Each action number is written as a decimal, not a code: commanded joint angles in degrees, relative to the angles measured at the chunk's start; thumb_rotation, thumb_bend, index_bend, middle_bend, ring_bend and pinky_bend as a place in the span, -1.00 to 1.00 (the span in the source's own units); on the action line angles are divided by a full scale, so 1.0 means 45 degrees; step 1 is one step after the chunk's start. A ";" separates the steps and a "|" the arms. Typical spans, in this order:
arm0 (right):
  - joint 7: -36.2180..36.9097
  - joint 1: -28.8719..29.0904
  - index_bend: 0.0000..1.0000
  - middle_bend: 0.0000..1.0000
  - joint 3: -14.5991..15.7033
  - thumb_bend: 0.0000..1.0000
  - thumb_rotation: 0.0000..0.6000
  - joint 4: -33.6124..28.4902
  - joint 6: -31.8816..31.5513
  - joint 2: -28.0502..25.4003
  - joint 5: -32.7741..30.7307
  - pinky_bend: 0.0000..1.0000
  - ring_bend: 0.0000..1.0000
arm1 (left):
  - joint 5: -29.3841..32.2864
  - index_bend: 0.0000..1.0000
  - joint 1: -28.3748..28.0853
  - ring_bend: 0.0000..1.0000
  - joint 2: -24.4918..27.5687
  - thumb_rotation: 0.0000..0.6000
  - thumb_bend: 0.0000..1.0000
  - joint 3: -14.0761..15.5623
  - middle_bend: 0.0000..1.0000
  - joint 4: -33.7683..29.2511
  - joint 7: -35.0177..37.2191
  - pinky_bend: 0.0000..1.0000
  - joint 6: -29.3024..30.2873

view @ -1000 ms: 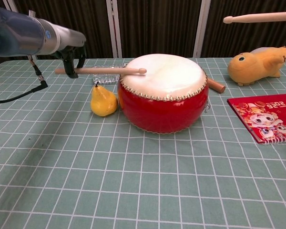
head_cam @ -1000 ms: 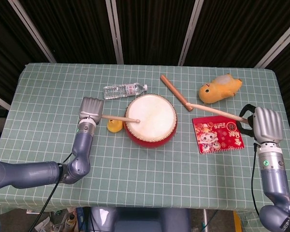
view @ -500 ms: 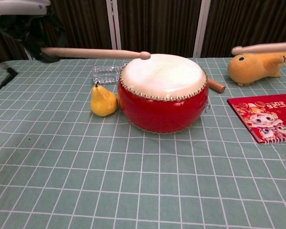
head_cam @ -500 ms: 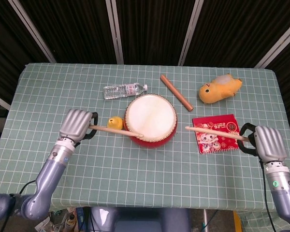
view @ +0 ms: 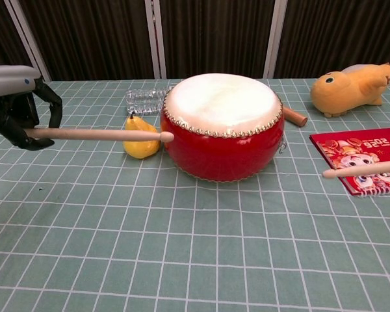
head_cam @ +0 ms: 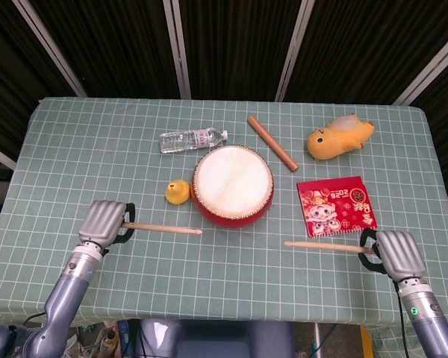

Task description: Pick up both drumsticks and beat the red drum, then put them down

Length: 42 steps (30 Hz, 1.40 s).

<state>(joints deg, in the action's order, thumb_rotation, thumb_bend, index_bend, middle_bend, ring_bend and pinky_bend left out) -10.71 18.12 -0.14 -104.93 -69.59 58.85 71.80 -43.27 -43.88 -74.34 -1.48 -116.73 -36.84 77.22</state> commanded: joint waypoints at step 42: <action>-0.3945 0.0527 -0.55 0.67 0.0042 -0.16 1.00 0.1565 0.1381 0.1461 -0.2635 0.63 0.78 | 0.0857 -0.44 0.0143 0.67 -0.3158 1.00 -0.80 -0.0406 0.68 0.2965 -0.1486 0.83 -0.1329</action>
<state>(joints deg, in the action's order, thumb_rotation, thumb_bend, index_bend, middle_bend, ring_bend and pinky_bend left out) -28.25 20.53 0.04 -97.91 -63.20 65.48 60.05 -38.80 -43.58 -89.09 -3.30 -102.75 -43.91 70.80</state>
